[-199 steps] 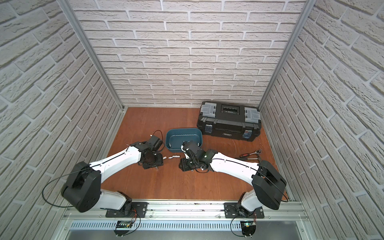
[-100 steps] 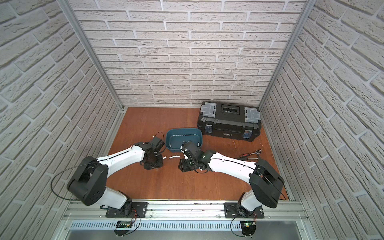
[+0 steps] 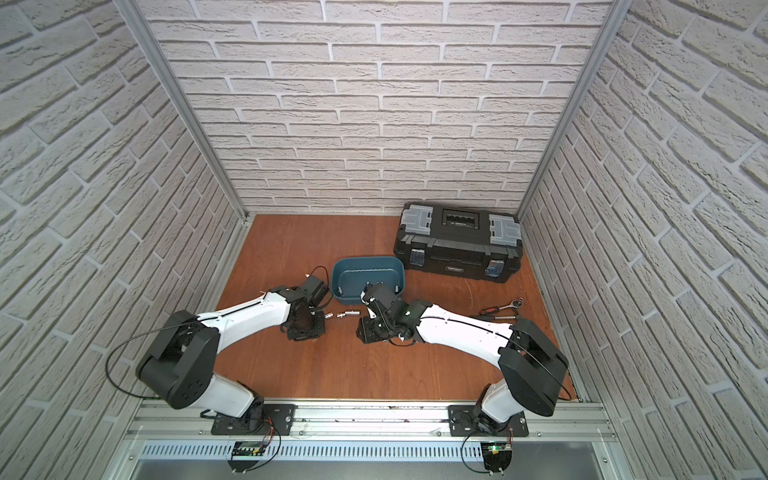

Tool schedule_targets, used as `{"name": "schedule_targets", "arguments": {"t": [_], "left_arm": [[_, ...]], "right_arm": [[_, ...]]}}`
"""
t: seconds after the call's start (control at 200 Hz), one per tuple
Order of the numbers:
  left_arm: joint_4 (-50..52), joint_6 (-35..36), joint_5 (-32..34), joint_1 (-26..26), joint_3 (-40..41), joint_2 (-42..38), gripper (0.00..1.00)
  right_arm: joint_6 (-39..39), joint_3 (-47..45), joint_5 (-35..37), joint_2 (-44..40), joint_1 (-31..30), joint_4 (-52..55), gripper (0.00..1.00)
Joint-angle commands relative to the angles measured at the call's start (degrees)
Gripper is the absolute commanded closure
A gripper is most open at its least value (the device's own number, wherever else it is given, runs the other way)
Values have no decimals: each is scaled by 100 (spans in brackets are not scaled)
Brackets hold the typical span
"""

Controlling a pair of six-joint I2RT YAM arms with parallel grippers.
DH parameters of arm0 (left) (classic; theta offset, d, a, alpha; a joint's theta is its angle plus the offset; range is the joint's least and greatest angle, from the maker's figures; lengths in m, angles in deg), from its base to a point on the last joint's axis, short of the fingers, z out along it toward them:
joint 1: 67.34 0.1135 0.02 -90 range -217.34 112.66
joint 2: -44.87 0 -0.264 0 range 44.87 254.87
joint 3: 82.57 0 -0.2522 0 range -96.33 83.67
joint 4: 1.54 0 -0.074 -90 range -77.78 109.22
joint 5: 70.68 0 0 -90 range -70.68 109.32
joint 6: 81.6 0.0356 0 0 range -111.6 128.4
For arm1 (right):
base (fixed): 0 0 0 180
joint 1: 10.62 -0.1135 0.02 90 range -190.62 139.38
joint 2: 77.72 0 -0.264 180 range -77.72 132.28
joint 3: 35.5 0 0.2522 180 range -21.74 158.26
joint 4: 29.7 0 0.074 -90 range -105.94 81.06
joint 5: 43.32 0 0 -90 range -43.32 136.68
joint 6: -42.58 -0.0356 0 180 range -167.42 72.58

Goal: Put the socket on the desktop into the storage box
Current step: Pick up the socket head from the center of the board.

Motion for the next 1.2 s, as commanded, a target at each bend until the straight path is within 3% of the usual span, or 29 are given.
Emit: {"name": "schedule_targets", "arguments": {"t": [0.0,0.2,0.71,1.195], "left_arm": [[10,29,67,-29,85,9,84],[50,31,57,-33,44,-114,95],[350,120,-38,-34,-606,-397,95],[444,239,-262,-30,-1656,60,95]], "right_arm": [[-38,152,86,29,-58,-76,61],[-38,101,42,30,-74,-141,60],[33,-14,-117,-334,-112,-428,54],[-80,123,161,-689,18,-134,51]]}}
